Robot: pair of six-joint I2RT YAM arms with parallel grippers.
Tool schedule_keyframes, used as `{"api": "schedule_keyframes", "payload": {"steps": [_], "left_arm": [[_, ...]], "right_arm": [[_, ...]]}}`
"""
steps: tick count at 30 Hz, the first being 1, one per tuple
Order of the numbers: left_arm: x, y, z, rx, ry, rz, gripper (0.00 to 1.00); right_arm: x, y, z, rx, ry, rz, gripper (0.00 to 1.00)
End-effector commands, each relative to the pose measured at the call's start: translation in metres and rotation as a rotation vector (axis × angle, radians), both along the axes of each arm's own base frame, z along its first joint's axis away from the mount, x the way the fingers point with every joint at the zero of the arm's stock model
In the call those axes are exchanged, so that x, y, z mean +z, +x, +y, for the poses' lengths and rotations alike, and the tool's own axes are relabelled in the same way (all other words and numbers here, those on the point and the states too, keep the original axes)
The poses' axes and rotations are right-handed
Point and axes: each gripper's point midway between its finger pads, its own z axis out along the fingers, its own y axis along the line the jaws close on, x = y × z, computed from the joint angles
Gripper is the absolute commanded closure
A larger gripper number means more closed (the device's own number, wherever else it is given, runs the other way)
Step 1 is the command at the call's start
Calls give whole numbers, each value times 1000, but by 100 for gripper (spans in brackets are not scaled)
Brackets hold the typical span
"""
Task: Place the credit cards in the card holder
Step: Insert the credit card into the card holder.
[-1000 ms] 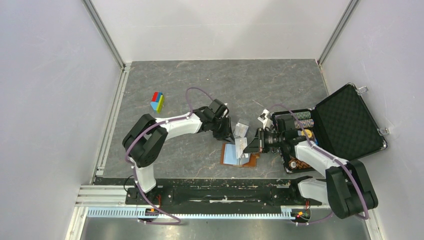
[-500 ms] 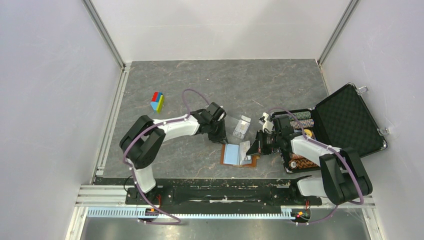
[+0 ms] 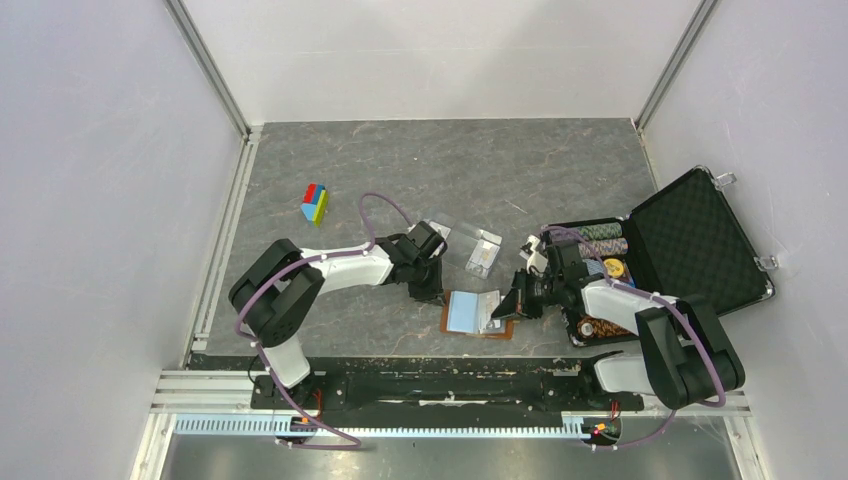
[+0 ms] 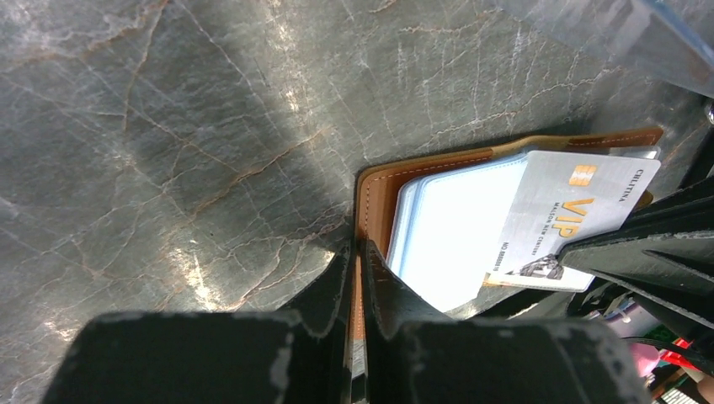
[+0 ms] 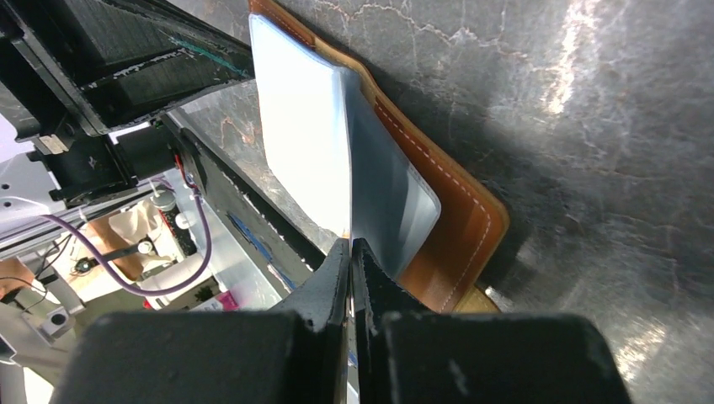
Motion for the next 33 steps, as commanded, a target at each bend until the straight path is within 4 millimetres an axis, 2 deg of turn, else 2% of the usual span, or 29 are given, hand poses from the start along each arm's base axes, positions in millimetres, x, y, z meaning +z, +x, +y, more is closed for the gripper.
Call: {"api": "schedule_keyframes", "payload": {"steps": [1,8,27,33], "left_arm": [[-2,-4,4,32,17,-2,91],[-7,-9,6,27,33,9,94],[-9,-11,4,30,39,26,95],[-9,-13,4,30,39,29,95]], "right_arm": [[1,-1,7,-2,49,-5,100],[7,3,14,-6,97,-19,100],[-10,-13,18,13,113,42,100],[-15,-5,15,18,73,2,100]]}}
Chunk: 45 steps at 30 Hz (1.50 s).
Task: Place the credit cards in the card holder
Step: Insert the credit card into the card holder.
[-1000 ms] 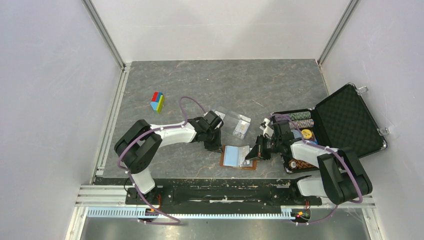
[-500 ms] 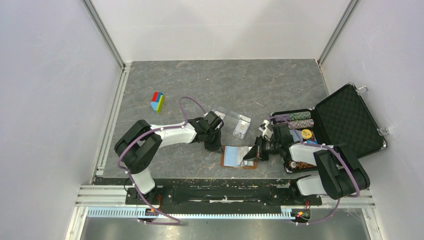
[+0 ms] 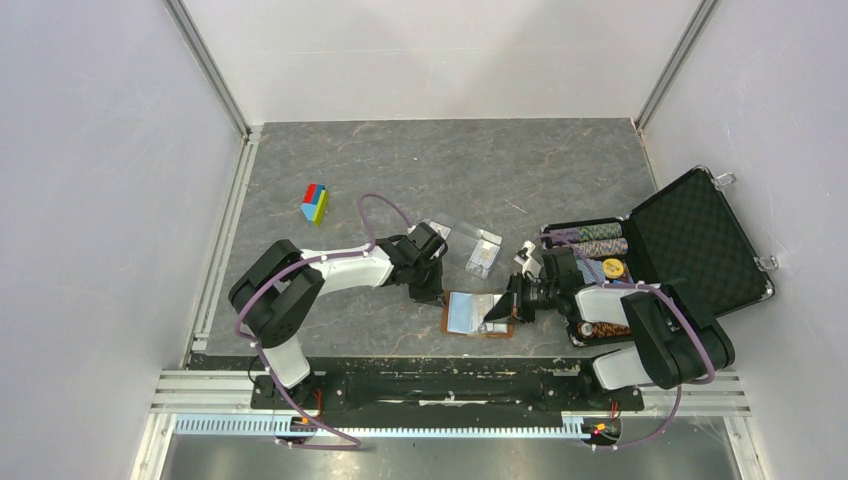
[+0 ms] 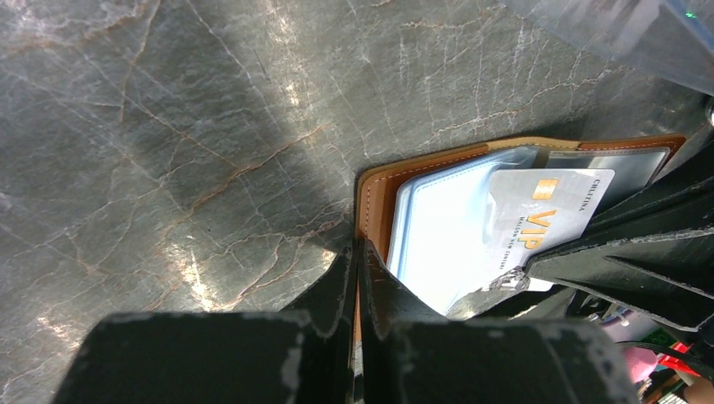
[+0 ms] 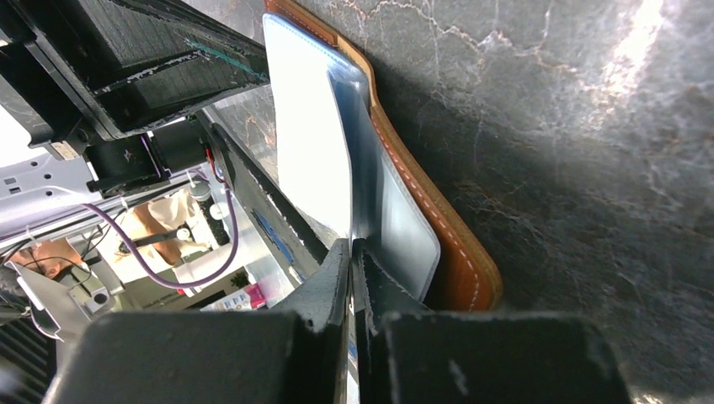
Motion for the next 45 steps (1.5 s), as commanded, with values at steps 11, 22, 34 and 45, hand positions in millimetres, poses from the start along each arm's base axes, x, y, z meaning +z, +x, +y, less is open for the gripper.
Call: {"api": "schedule_keyframes", "payload": {"steps": [11,22,34,45], "left_arm": [[-8,-12,5,15,36,27,95],[-6,-12,-1,27,9,39,95],[-8,-14,0,54,0,47,96],[-9,-14,0,54,4,51,97]], "right_arm": [[0,32,-9,32,-156,-160,100],[-10,12,-5,34,-105,-91,100],[2,16,-10,-79,-121,-86,100],[0,13,-19,-79,-191,-65,100]]}}
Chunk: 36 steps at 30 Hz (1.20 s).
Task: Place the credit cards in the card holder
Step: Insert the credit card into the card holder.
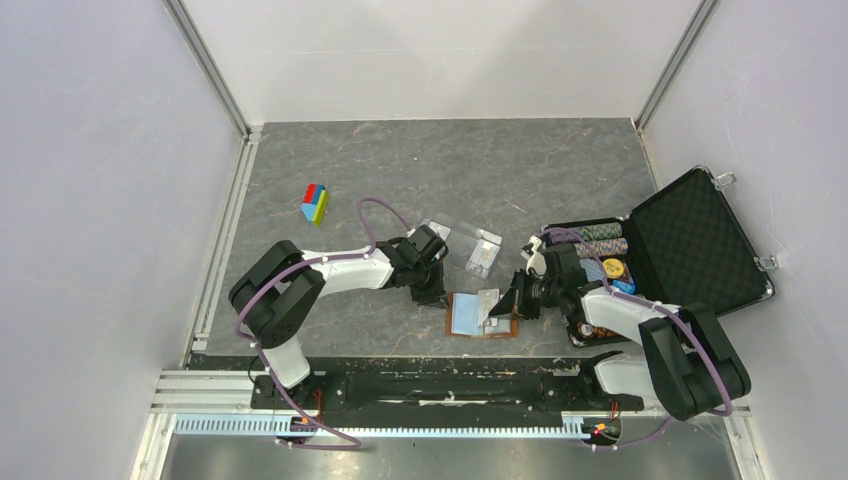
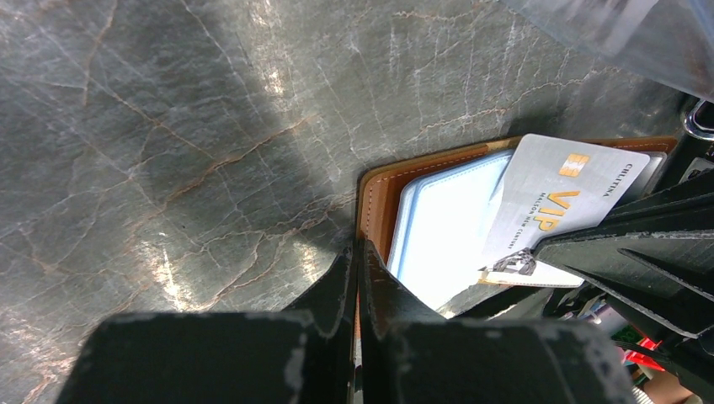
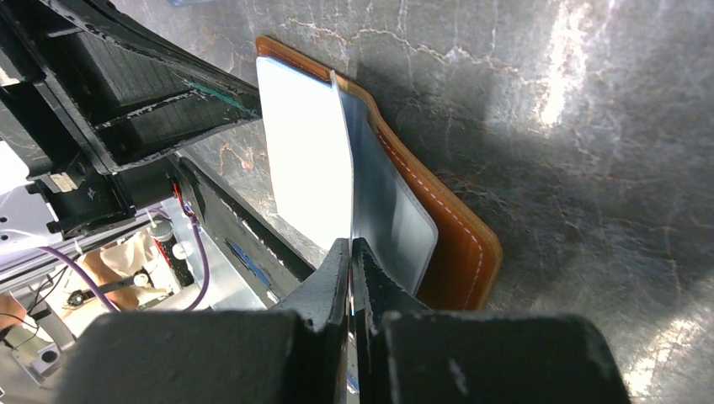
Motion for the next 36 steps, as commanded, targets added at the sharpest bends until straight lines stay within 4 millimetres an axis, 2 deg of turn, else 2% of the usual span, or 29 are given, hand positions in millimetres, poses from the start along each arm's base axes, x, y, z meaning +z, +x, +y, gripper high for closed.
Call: {"api": "schedule_keyframes", "payload": {"steps": [1,22,36], "left_arm": [[-9,-10,6,12,37,26,97],[-11,-9,5,5,43,29,98],[-9,-8,3,-1,38,26,98]], "right_arm": [[-6,1,-8,-14,-68,12,100],[-4,-1,-14,-48,-103,55,100],[-9,-11,2,15,24,81,100]]}}
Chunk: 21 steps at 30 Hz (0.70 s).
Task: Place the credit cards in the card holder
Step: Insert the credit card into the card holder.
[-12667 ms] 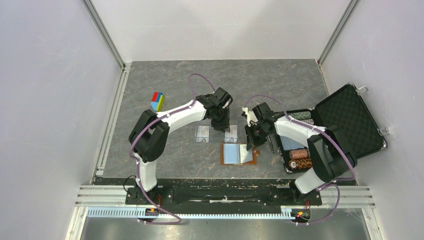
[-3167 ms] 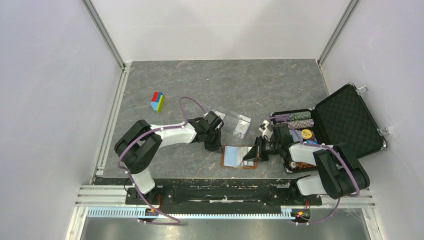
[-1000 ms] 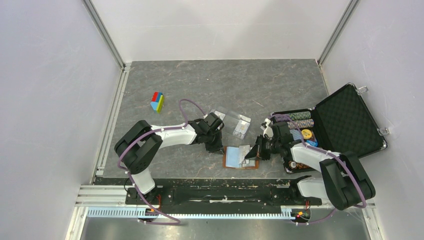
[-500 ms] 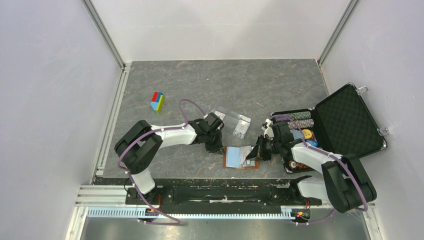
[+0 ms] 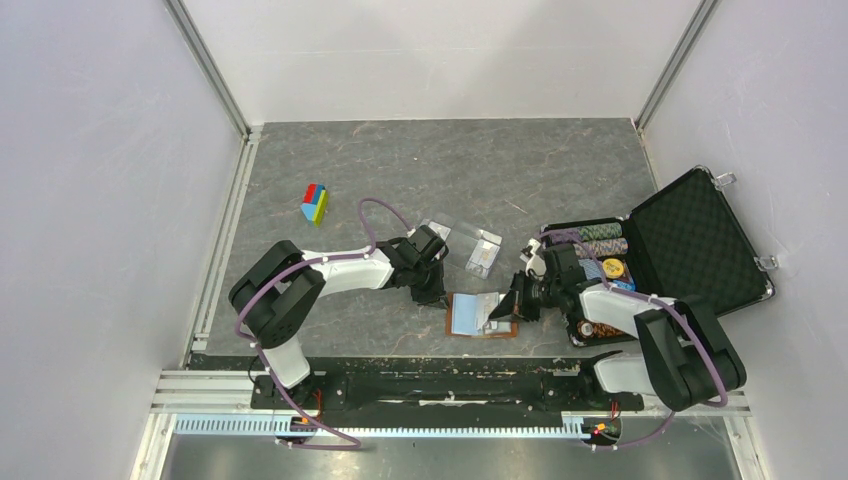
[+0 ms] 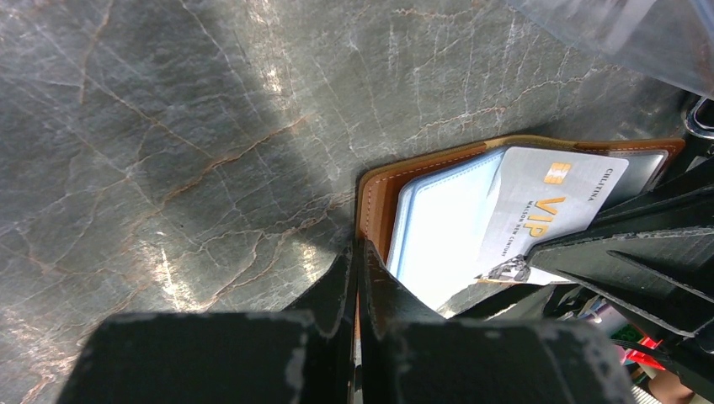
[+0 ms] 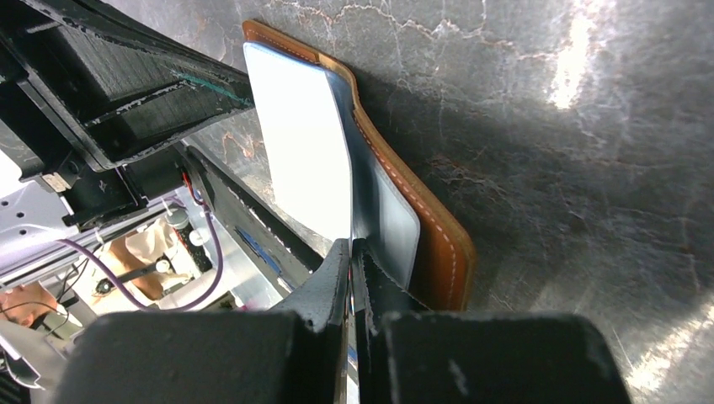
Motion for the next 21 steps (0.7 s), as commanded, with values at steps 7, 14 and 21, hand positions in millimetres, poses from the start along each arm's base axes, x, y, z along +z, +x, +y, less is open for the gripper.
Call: {"api": "schedule_keyframes", "payload": {"steps": [7,14,21], "left_arm": [[-9,-7,3,0,38,23,98],[-9,-8,3,-1,41,22,98],[-10,-9,4,-2,43,24,98]], "right_arm": [[-8,-7,3,8,41,18,100],[-6,-11,2,-2,34,39,100],[-6,-6,-7,-30,-40,29,100]]}}
